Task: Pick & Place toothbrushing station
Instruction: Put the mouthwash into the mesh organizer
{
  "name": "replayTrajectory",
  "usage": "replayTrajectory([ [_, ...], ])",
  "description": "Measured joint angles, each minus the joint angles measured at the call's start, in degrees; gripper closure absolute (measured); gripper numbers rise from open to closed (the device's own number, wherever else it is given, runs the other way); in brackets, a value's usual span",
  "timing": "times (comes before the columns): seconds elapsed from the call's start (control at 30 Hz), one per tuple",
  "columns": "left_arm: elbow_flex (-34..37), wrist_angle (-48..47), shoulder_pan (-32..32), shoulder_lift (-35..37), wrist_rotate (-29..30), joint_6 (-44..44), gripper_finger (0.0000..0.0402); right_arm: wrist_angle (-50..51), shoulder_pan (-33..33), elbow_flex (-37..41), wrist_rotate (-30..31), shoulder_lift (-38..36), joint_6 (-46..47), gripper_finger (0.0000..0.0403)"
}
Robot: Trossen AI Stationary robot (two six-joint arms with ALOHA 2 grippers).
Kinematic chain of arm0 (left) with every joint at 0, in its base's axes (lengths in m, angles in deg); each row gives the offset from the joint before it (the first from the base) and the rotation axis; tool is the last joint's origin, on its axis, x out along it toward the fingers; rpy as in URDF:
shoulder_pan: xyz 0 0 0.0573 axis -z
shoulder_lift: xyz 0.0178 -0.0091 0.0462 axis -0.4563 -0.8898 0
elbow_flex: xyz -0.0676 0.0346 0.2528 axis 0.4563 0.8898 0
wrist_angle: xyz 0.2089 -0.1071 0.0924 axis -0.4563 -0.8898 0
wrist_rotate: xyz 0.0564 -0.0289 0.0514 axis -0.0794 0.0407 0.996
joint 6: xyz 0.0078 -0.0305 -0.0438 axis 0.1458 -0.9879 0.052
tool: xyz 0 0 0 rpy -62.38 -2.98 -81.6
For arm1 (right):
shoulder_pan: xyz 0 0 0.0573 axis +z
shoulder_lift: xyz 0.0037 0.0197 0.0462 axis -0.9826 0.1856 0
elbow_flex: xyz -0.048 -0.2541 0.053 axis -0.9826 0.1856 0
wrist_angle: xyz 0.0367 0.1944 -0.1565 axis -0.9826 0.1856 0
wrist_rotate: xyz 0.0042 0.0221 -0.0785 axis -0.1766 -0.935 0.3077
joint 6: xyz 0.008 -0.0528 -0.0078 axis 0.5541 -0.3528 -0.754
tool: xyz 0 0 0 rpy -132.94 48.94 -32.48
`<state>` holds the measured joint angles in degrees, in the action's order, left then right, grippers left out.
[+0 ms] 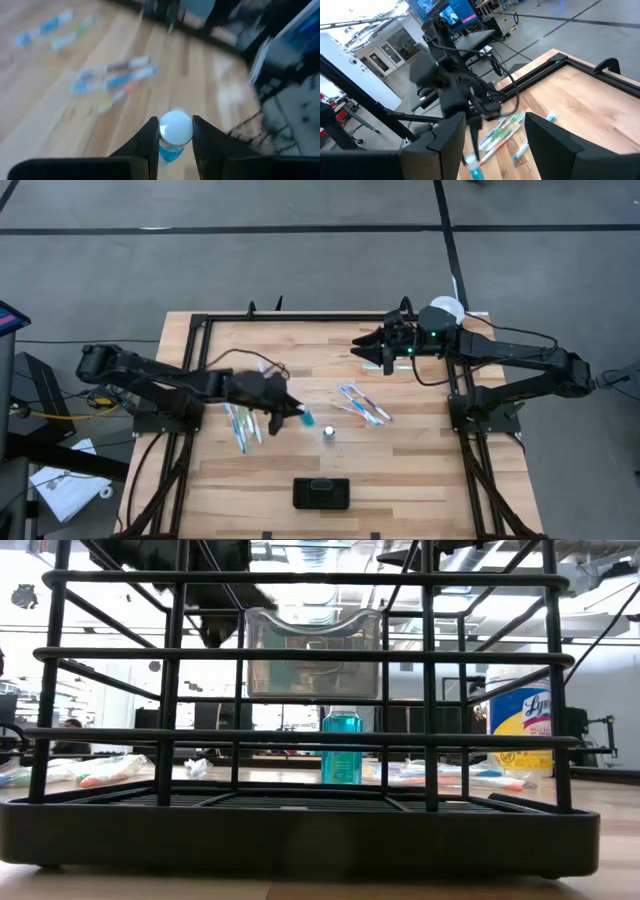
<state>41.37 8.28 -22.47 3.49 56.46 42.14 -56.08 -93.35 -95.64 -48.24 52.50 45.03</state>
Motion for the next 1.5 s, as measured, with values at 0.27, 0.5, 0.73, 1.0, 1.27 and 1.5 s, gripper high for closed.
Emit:
replayTrajectory([
  [0.27, -8.2, -3.7, 4.4, 1.1, -4.0, -2.8, 0.0324, -0.4, -1.5, 0.0, 0.0, 0.0, 0.0, 0.0207],
  [0.5, -16.3, -8.6, 11.9, -5.0, -3.3, -7.4, 0.0324, -0.4, -3.0, 0.0, 0.0, 0.0, -0.4, 0.0207],
  [0.73, -23.0, -12.0, 16.9, -12.2, -0.3, -8.7, 0.0324, -0.3, -3.0, 0.0, -0.9, 0.0, -0.6, 0.0207],
  [1.0, -26.5, -13.1, 20.6, -19.2, 1.6, -12.2, 0.0324, -0.2, -2.4, 0.0, -1.6, 0.0, -1.5, 0.0207],
  [1.27, -29.9, -13.2, 24.7, -23.2, 3.8, -14.2, 0.0324, 0.0, -2.4, 0.0, -3.0, 0.0, -2.1, 0.0207],
  [1.5, -29.9, -14.3, 25.1, -26.9, 6.6, -15.2, 0.0324, -0.1, -2.4, 0.0, -3.0, 0.0, -2.1, 0.0207],
])
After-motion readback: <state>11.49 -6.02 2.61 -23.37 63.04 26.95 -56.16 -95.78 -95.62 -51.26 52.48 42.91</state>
